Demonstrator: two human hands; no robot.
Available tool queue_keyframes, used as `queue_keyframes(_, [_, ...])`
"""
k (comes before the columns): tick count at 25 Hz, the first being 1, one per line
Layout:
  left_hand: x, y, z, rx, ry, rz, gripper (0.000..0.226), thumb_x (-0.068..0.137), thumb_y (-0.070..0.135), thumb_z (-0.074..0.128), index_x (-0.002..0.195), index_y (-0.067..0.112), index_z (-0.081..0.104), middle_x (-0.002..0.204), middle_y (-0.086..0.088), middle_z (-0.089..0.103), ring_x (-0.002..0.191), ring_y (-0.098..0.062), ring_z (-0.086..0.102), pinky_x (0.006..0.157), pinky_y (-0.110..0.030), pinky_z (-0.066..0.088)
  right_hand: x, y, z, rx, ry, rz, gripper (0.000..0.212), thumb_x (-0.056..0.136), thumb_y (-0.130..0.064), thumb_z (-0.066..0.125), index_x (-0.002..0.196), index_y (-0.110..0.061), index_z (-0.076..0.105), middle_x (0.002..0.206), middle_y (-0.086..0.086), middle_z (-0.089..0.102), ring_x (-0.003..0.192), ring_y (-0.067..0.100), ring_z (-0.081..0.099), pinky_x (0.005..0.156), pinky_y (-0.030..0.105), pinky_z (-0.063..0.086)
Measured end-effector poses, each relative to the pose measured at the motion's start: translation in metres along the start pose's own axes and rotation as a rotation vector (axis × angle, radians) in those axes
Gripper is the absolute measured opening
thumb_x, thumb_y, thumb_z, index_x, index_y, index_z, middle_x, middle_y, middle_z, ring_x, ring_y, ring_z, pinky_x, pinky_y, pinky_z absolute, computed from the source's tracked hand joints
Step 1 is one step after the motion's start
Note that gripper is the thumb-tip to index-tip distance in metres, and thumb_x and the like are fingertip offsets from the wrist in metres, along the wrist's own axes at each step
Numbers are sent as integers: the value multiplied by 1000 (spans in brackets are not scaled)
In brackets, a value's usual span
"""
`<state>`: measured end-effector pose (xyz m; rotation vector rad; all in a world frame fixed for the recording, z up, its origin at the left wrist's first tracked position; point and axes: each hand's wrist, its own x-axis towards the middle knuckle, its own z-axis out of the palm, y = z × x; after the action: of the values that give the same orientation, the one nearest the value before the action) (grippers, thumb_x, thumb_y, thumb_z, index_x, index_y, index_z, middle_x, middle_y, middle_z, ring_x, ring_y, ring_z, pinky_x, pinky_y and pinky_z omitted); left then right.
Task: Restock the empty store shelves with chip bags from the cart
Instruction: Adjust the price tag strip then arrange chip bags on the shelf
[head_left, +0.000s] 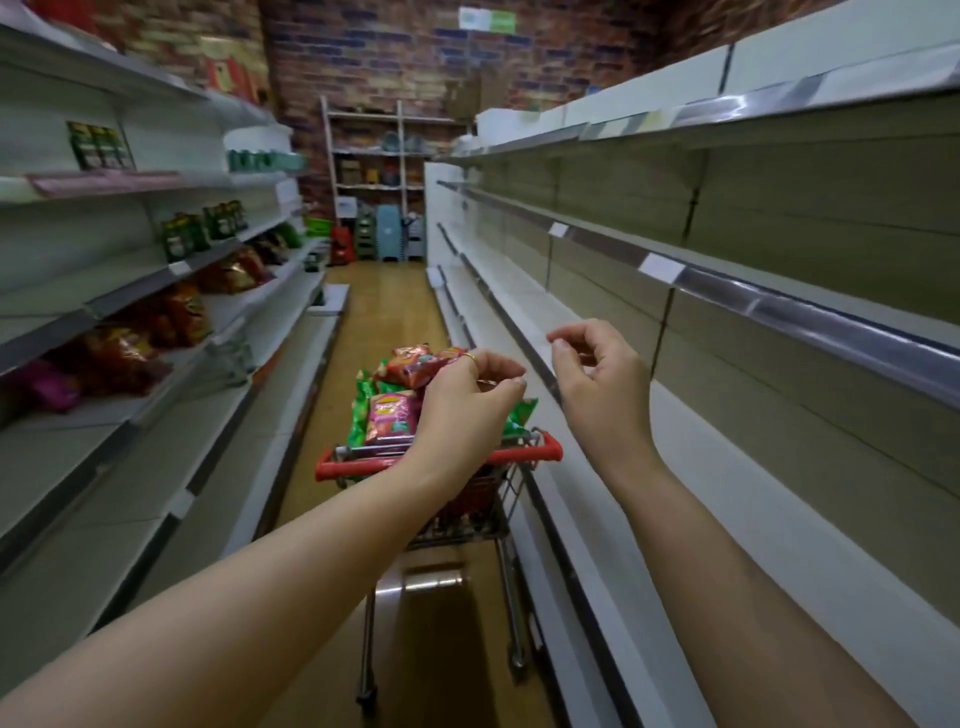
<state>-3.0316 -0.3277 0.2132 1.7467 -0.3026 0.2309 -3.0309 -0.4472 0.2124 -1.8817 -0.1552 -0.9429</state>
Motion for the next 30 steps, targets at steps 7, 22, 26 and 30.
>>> queue_keyframes(7, [100, -55, -6, 56, 127, -137, 10, 88, 9, 59, 81, 16, 61, 75, -3, 61, 69, -16, 56, 69, -34, 49, 79, 82, 75, 76, -129, 87, 14, 88, -7, 53, 85, -18, 62, 86, 3, 63, 80, 14, 58, 70, 20, 47])
queue_keyframes(22, [325, -273, -40, 119, 14, -558, 12, 92, 12, 56, 103, 9, 58, 100, -7, 61, 85, -17, 56, 82, -36, 49, 176, 289, 284, -156, -434, 586, 14, 93, -23, 53, 101, -13, 57, 103, 4, 63, 88, 16, 61, 67, 28, 52])
queue_keyframes(26, [359, -319, -29, 179, -145, -715, 37, 94, 18, 55, 128, 6, 48, 112, -7, 57, 90, -18, 56, 78, -32, 50, 179, 350, 323, -215, -566, 832, 48, 88, -34, 60, 125, -7, 45, 117, 8, 58, 97, 23, 60, 75, 34, 53])
queue_keyframes(30, [381, -353, -15, 160, -237, -865, 25, 95, 17, 52, 117, 9, 45, 97, -3, 59, 72, -10, 51, 56, -19, 41, 156, 426, 354, -359, -674, 990, 105, 57, -70, 64, 139, -13, 31, 133, 11, 50, 116, 32, 53, 95, 51, 44])
